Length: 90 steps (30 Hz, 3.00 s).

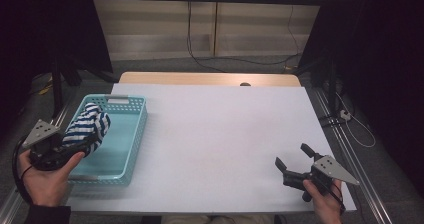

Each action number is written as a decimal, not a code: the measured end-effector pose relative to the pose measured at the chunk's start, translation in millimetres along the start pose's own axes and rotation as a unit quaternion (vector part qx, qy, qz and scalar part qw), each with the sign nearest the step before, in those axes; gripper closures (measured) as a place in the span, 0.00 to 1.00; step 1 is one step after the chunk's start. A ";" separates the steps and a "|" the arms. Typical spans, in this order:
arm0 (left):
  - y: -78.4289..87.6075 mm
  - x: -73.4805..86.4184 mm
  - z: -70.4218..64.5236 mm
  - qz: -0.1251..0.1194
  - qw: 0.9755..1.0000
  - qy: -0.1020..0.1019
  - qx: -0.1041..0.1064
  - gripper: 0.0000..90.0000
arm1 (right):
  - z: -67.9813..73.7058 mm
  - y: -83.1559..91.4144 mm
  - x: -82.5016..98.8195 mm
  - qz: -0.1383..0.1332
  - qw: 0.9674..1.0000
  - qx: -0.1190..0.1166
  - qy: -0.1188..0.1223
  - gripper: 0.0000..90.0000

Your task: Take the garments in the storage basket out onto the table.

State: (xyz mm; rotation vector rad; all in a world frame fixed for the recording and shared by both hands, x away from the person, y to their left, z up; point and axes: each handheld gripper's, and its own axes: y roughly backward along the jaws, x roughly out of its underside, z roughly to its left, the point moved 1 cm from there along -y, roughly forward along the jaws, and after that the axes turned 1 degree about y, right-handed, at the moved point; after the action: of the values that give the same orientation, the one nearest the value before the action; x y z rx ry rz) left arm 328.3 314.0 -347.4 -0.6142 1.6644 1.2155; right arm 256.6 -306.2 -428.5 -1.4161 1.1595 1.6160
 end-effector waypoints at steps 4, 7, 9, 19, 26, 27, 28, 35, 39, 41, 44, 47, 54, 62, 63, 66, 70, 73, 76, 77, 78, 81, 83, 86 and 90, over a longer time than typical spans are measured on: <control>3.2 -1.2 -6.0 -0.031 1.000 -0.002 0.002 0.54 | 0.0 0.0 0.0 -0.001 1.000 0.000 0.000 0.01; 5.0 -3.2 -10.1 -0.052 0.999 0.002 0.008 0.54 | -0.1 0.1 0.0 -0.001 1.000 0.000 0.000 0.01; 6.5 -5.3 -11.3 -0.061 0.998 -0.006 0.012 0.54 | -0.1 0.1 -0.1 -0.001 1.000 0.000 0.001 0.01; 14.5 -13.0 -17.9 -0.123 0.992 0.003 0.009 0.54 | 0.3 -0.4 -0.2 0.000 1.000 -0.004 -0.001 0.01; 16.3 -16.9 -24.2 -0.134 0.991 0.007 0.025 0.54 | 0.7 -1.4 -0.5 -0.001 1.000 -0.006 0.000 0.01; 14.8 -18.9 -25.7 -0.133 0.991 0.007 0.029 0.54 | 0.8 -1.5 -0.6 -0.001 1.000 -0.006 0.000 0.01; 13.6 -21.0 -27.4 -0.133 0.991 0.004 0.033 0.54 | 0.9 -1.6 -0.6 -0.001 1.000 -0.007 -0.001 0.01; 7.9 -33.2 -41.3 -0.134 0.989 -0.011 0.058 0.54 | 0.6 -1.6 -0.6 -0.002 1.000 -0.006 0.001 0.01; 5.7 -35.8 -46.6 -0.133 0.989 -0.003 0.064 0.54 | 0.7 -1.6 -0.6 -0.002 1.000 -0.008 0.000 0.01; 5.3 -36.8 -49.1 -0.136 0.988 -0.001 0.068 0.54 | 0.8 -1.6 -0.6 -0.001 1.000 -0.007 0.000 0.01; 5.3 -38.8 -54.9 -0.138 0.988 -0.008 0.069 0.54 | 1.2 -1.8 -0.7 -0.002 1.000 -0.006 -0.002 0.01; 3.1 -39.5 -62.6 -0.138 0.988 -0.019 0.060 0.54 | 0.9 -1.9 -0.7 -0.002 1.000 -0.005 -0.001 0.01; -9.7 -40.1 -78.1 -0.127 0.988 -0.033 0.074 0.54 | 0.9 -1.8 -0.7 -0.003 1.000 -0.006 -0.001 0.01; -24.6 -48.8 -94.4 -0.134 0.986 -0.027 0.097 0.54 | 1.6 -1.7 -1.1 -0.006 1.000 -0.007 -0.001 0.01; -26.9 -50.0 -97.2 -0.136 0.985 -0.024 0.101 0.54 | 1.6 -1.7 -1.1 -0.006 1.000 -0.007 -0.001 0.01; -31.6 -54.4 -104.1 -0.134 0.985 -0.034 0.106 0.54 | 1.5 -1.5 -1.1 -0.006 1.000 -0.008 -0.001 0.01; -35.8 -58.8 -112.6 -0.130 0.984 -0.042 0.117 0.54 | 1.4 -1.3 -1.0 -0.006 1.000 -0.009 0.000 0.01; -39.5 -61.1 -118.4 -0.133 0.983 -0.039 0.123 0.54 | 1.7 -1.2 -1.1 -0.006 1.000 -0.010 -0.001 0.01; -43.9 -63.5 -121.9 -0.128 0.982 -0.044 0.130 0.54 | 1.7 -1.2 -1.1 -0.005 1.000 -0.009 0.001 0.01; -45.6 -64.4 -123.9 -0.129 0.982 -0.039 0.133 0.54 | 1.7 -1.2 -1.1 -0.005 1.000 -0.009 0.001 0.01; -46.6 -65.5 -123.4 -0.123 0.982 -0.049 0.134 0.54 | 1.9 -1.2 -1.2 -0.006 1.000 -0.010 -0.001 0.01; -49.8 -68.9 -129.4 -0.127 0.981 -0.037 0.143 0.54 | 1.7 -1.3 -1.1 -0.006 1.000 -0.010 -0.001 0.01; -51.6 -71.2 -132.8 -0.122 0.980 -0.041 0.148 0.54 | 1.6 -1.3 -1.0 -0.006 1.000 -0.010 0.000 0.01; -58.5 -73.9 -140.0 -0.120 0.979 -0.048 0.159 0.54 | 1.7 -1.1 -1.1 -0.006 1.000 -0.010 -0.001 0.01; -69.1 -75.3 -149.3 -0.110 0.978 -0.057 0.169 0.54 | 1.8 -0.9 -1.1 -0.006 1.000 -0.011 0.003 0.01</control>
State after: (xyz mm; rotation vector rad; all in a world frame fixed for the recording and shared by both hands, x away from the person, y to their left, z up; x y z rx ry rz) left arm 357.0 141.2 -302.1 -0.4921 1.6106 0.7712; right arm 256.9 -304.2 -427.6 -1.4391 1.1385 1.6226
